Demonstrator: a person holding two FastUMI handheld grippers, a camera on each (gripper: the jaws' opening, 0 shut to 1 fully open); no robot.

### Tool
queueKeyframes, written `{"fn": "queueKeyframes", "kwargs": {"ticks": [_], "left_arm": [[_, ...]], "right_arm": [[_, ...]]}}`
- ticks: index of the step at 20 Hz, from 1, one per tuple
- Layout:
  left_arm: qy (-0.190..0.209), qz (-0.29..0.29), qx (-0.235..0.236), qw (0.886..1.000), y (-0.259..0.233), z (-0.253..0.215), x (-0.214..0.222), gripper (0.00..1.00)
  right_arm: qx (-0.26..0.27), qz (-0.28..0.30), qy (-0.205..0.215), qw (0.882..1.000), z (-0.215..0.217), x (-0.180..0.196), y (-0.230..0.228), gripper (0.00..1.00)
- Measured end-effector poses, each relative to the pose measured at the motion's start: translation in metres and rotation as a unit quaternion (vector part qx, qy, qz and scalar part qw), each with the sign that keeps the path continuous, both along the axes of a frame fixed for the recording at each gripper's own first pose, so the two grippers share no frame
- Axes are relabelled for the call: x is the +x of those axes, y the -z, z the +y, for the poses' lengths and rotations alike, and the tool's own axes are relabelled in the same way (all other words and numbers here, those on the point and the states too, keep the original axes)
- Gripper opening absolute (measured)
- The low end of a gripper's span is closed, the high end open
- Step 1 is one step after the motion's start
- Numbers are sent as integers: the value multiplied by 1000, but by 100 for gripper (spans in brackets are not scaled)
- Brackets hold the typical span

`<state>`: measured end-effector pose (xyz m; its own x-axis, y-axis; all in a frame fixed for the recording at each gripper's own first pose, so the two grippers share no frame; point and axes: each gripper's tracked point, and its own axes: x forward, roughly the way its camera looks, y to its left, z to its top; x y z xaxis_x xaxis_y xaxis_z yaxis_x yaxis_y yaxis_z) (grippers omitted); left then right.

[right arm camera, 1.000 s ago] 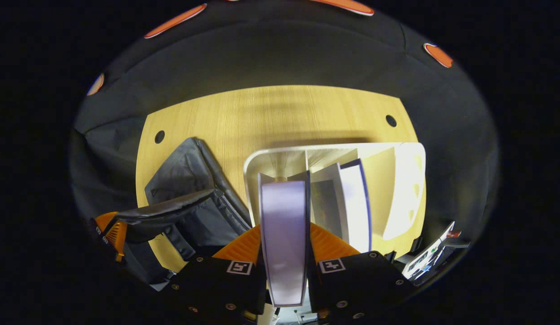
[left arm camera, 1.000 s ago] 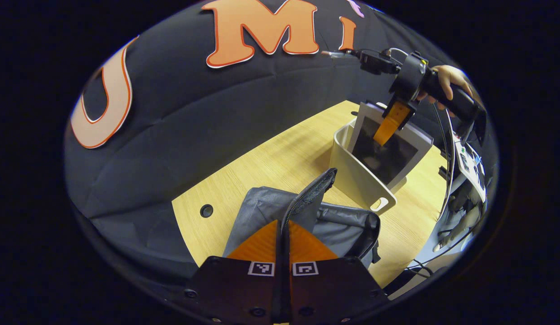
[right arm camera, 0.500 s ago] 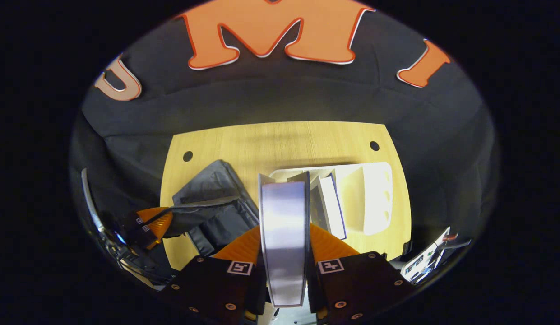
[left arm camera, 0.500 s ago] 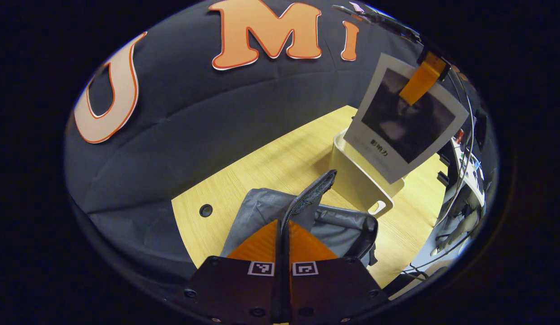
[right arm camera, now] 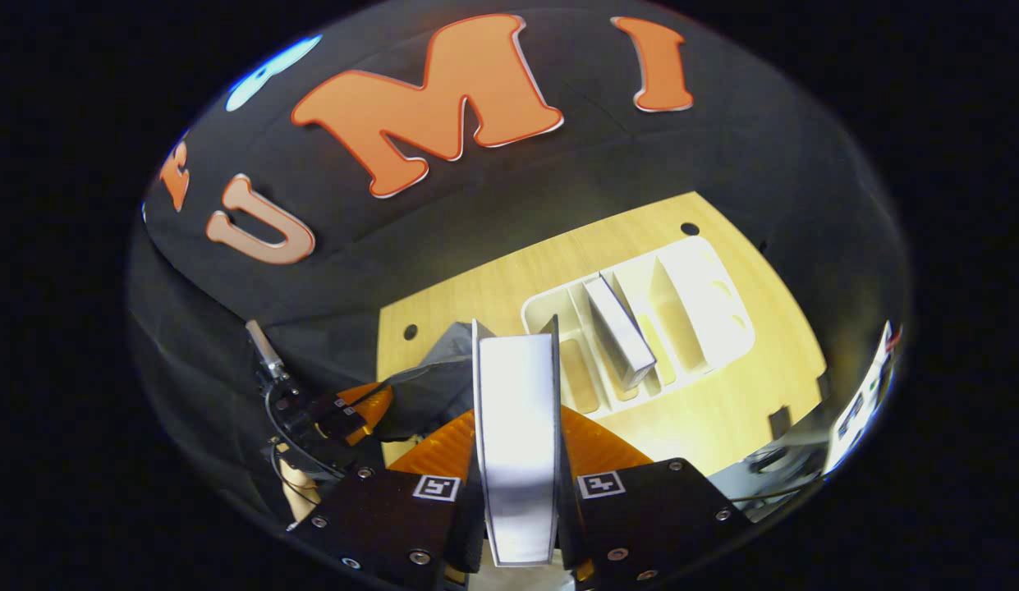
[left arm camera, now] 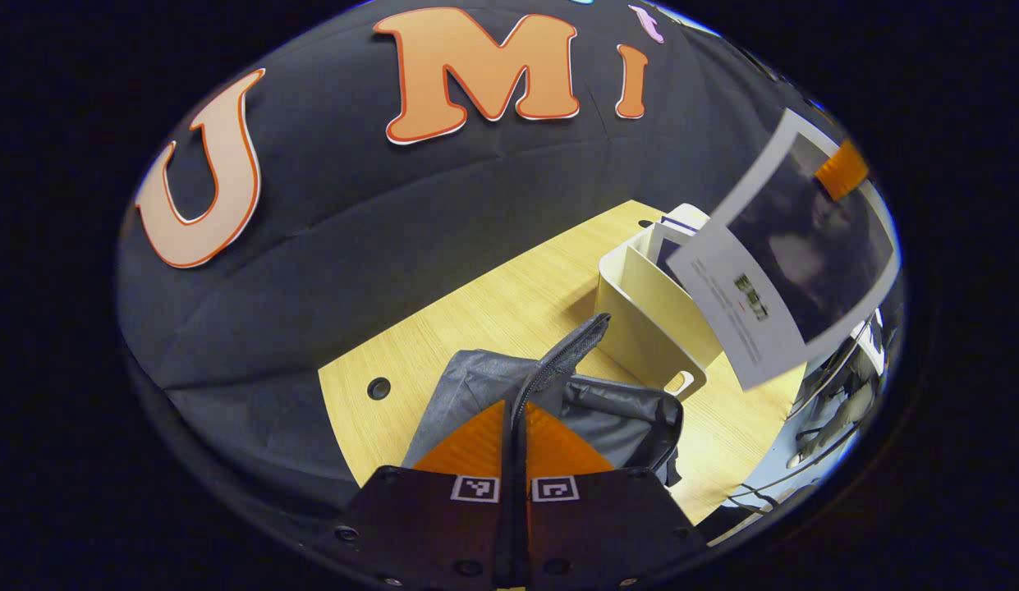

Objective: Open the schoolbag, grab two books from the bookshelf and put them into the schoolbag.

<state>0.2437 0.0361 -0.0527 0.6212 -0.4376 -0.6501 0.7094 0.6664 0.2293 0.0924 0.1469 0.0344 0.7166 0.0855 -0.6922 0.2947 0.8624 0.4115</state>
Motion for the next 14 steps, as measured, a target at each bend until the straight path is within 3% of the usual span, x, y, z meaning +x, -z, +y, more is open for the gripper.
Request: {"fn": "queueKeyframes", "kwargs": {"ticks": [6,11,14], "left_arm": [[4,1,10,1000,-2,-5,-6,1],[-4,2,11,1000,-1,-7,-6,0],[1,3,15,1000,-3,-14,-11,0]], "right_arm": [[148,-65,56,985,12,-19,51,36],[285,-95,113,947,36,-2,115,36],[322,-104,147,929,53,20,149,36]]}}
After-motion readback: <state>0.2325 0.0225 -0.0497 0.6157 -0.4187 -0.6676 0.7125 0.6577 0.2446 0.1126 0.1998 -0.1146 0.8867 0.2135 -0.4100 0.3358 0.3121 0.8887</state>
